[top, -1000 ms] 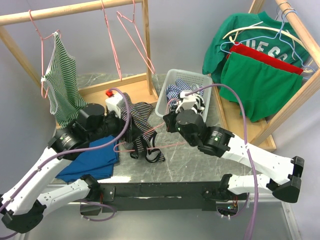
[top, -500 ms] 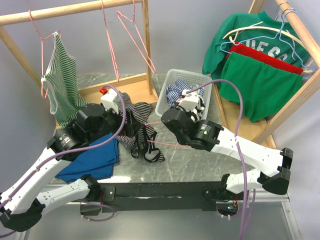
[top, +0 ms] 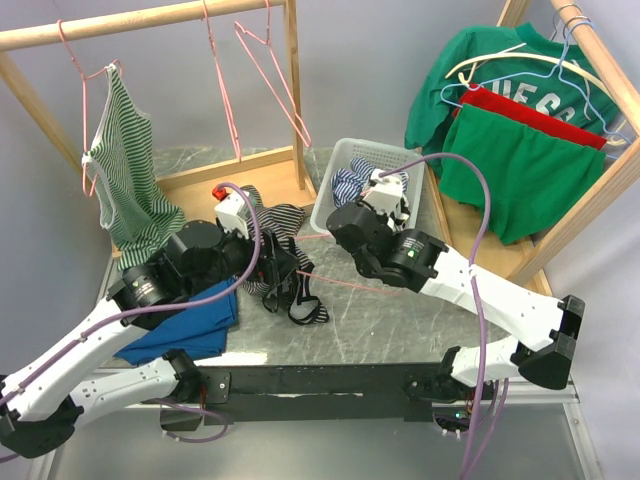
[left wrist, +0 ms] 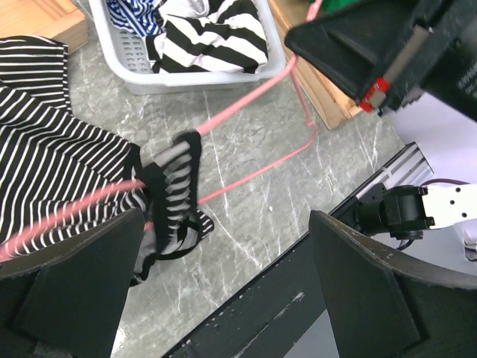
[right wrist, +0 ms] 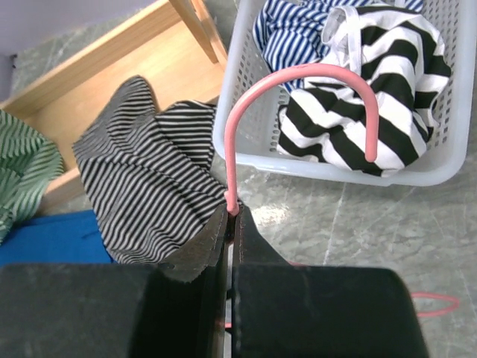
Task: Remove the tank top from the hanger
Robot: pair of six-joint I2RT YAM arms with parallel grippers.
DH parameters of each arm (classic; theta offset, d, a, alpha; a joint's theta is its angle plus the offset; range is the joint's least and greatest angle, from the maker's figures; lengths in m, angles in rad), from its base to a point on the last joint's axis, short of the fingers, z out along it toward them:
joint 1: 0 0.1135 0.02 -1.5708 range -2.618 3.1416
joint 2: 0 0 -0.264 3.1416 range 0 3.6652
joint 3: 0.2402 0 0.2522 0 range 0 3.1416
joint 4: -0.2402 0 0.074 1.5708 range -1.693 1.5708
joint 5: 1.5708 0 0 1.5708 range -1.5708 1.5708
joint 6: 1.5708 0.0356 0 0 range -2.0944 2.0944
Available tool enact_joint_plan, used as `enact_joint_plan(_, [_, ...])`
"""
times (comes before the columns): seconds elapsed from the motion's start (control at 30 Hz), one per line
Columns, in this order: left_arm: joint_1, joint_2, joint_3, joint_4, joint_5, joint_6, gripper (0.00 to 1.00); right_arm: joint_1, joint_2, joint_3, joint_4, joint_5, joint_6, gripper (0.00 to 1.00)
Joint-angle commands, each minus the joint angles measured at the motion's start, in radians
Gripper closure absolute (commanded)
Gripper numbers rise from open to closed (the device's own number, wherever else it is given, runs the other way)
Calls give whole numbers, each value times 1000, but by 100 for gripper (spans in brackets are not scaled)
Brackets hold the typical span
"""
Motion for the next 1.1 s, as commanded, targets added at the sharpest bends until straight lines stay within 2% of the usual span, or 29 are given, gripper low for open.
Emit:
enact_joint_plan(0.0, [-31, -12, 44, 53, -59, -27, 3, -15, 16, 79, 14, 38, 42, 100])
enact_joint_plan(0.13, [-55, 12, 49, 42, -74, -25, 3, -15, 19, 81, 17, 34, 41, 100])
enact_joint_plan(0.27, [-87, 29, 9, 42, -166, -57, 3, -15, -7, 64, 41, 20, 28, 100])
enact_joint_plan(0.5, [-152, 95, -14, 81, -370, -91, 22, -12, -40, 42, 40, -3, 22, 100])
enact_joint_plan(0.63, [-195, 137, -17, 93, -508, -108, 23, -7, -54, 38, 41, -9, 22, 100])
enact_joint_plan(0.8, [-247, 152, -8, 78, -637, -134, 38, -6, -65, 29, 37, -6, 21, 100])
enact_joint_plan(0.83, [-250, 150, -6, 75, -646, -136, 40, -7, -66, 27, 31, -3, 24, 100])
enact_joint_plan(0.9, [-258, 143, -8, 72, -668, -145, 53, -7, -73, 22, 27, 0, 25, 100])
enact_joint_plan(1.03, [-267, 126, 4, 49, -691, -157, 63, -9, -76, 15, 11, 15, 25, 100])
enact_joint_plan(1.07, [-267, 120, 9, 44, -694, -156, 68, -7, -74, 13, 2, 27, 30, 100])
